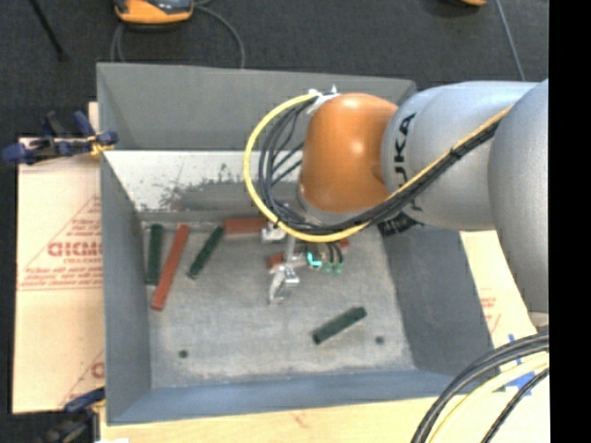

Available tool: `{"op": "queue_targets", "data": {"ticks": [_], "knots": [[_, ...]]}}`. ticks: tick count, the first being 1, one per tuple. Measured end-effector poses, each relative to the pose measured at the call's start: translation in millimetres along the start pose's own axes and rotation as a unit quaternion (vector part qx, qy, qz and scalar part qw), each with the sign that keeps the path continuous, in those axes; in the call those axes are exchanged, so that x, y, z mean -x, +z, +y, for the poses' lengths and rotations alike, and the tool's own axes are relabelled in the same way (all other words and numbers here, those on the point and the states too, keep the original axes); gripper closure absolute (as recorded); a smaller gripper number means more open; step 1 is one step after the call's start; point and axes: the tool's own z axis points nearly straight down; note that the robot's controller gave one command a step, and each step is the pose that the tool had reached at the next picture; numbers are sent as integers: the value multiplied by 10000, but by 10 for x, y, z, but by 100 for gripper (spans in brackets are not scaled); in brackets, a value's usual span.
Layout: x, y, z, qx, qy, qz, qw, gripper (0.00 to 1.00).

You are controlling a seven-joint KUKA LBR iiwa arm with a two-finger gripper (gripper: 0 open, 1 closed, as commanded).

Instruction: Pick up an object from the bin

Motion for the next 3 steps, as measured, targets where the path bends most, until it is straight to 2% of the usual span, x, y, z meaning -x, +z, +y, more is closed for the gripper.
{"op": "queue_targets", "data": {"ticks": [1,2,3], "knots": [[354,677,-757,-12,345,-21,9994,100],[354,677,-757,-12,348,-21,9994,100],[476,485,-816,-15,302,7,9995,100]]}}
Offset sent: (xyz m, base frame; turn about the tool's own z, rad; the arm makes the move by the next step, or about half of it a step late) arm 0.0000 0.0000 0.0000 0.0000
